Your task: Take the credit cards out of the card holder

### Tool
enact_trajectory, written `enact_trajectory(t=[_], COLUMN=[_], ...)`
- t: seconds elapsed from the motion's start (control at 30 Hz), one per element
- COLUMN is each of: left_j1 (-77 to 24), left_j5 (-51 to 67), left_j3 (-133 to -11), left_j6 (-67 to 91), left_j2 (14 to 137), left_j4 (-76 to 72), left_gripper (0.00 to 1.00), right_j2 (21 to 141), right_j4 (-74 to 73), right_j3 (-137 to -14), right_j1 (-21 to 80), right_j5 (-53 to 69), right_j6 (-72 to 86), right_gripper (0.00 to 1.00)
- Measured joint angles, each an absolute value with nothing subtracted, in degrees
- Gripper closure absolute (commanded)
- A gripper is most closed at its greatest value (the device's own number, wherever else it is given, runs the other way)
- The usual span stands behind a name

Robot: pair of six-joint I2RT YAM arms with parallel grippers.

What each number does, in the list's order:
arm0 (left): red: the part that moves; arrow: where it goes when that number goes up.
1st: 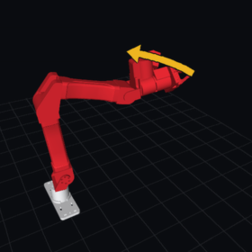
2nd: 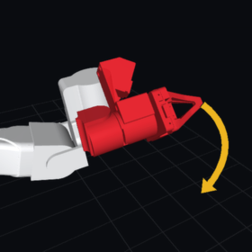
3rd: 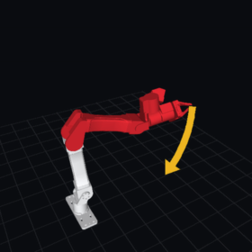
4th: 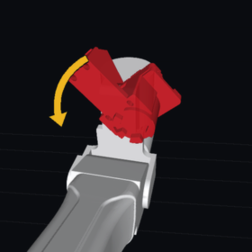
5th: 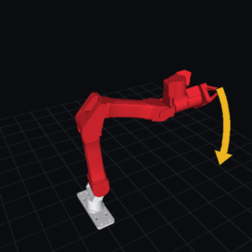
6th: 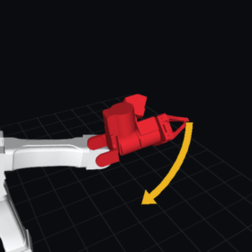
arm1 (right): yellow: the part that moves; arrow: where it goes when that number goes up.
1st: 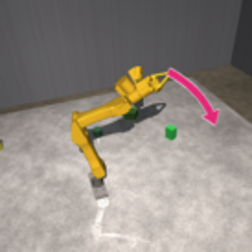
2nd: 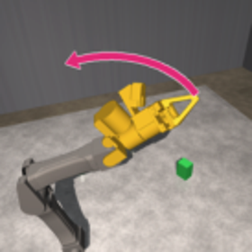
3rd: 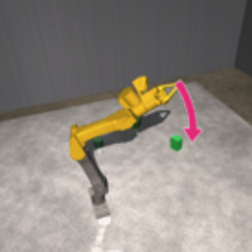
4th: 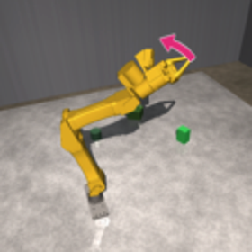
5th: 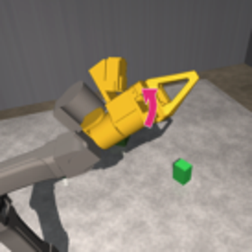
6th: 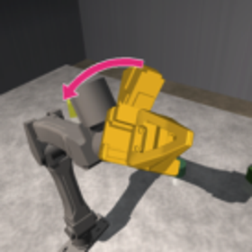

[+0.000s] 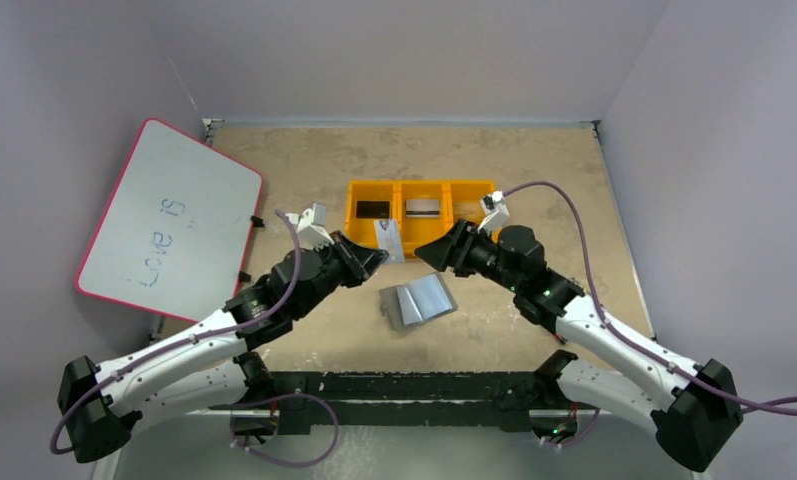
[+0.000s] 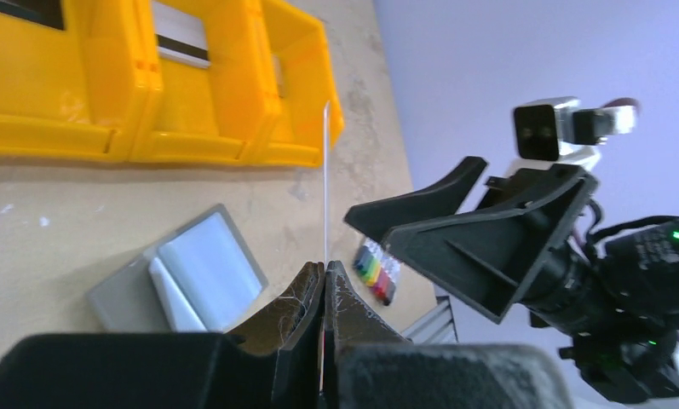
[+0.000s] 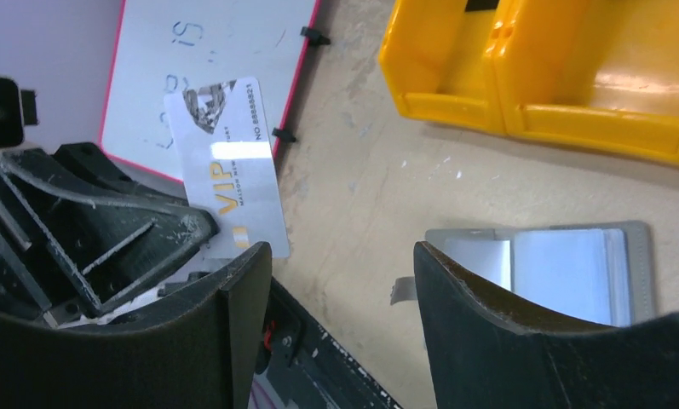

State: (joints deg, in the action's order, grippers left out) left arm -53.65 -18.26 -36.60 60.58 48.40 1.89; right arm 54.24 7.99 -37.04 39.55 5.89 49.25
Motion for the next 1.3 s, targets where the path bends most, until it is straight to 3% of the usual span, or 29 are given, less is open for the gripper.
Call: enact_trajectory(t=[0.2, 0.37, 0.57, 0.73, 0.93, 1.0, 1.13, 1.3], left_j1=[-53.65, -53.65, -53.65, -53.65, -53.65, -53.65, -53.65, -53.65], left_j5=[-12.21, -7.55, -4.36, -2.81, -1.80, -1.69, -1.76, -4.34], left_j3=[-33.71, -31.27, -29.80, -27.88, -25.47, -25.45, -25.45, -25.91], left_j6=[60.64, 62.24, 64.40, 66.59, 68.88, 69.34, 69.41, 68.93], left_j2=[48.86, 49.98, 50.74, 50.76, 51.51, 51.51, 51.35, 50.43], left_j4=[-6.81, -14.24, -19.68, -25.91, -30.41, -30.83, -30.59, -24.99], left_gripper=[1.00, 1.00, 1.00, 1.00, 1.00, 1.00, 0.66, 0.52], right_j2=[50.63, 50.63, 51.42, 53.56, 55.13, 55.11, 55.11, 54.83], right_j4=[17.04, 21.50, 26.15, 31.62, 36.91, 37.78, 39.09, 37.01], right_j3=[-31.07, -31.07, -31.07, -31.07, -30.24, -30.17, -30.17, -30.50], right_j1=[38.87, 36.45, 33.08, 31.27, 30.35, 30.04, 29.47, 29.45], right_j5=[13.85, 18.06, 23.31, 28.71, 33.10, 34.04, 35.57, 35.73], right_j6=[52.64, 54.13, 55.72, 57.67, 60.34, 60.86, 61.10, 58.17], right_gripper=[0.34, 0.40, 0.54, 0.70, 0.97, 1.00, 1.00, 1.00])
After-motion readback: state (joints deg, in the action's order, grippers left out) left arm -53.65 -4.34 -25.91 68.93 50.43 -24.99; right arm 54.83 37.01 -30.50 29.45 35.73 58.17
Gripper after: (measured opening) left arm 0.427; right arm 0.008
